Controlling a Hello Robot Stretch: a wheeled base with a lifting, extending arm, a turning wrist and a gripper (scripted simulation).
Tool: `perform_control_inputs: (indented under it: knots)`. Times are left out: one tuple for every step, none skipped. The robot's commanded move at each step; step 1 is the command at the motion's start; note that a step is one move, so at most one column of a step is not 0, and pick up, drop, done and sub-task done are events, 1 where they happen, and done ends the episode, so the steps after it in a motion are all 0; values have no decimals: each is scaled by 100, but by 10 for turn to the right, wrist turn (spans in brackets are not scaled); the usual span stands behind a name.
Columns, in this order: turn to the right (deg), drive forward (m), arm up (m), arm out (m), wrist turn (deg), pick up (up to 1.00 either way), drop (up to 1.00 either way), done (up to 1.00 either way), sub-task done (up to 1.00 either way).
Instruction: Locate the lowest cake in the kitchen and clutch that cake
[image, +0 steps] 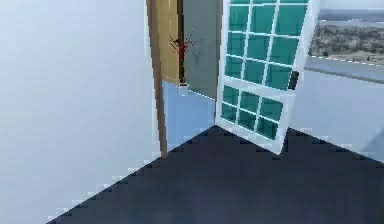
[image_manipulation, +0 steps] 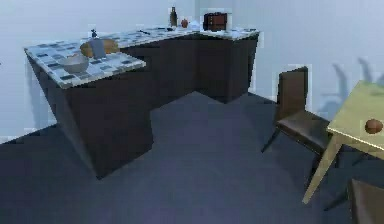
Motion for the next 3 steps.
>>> perform_control_inputs:
  knots:
    - [360,0,0,0,0,0,0,0,0]
    - [0,100,0,0,0,0,0,0,0]
    - [90,0,0,0,0,0,0,0,0]
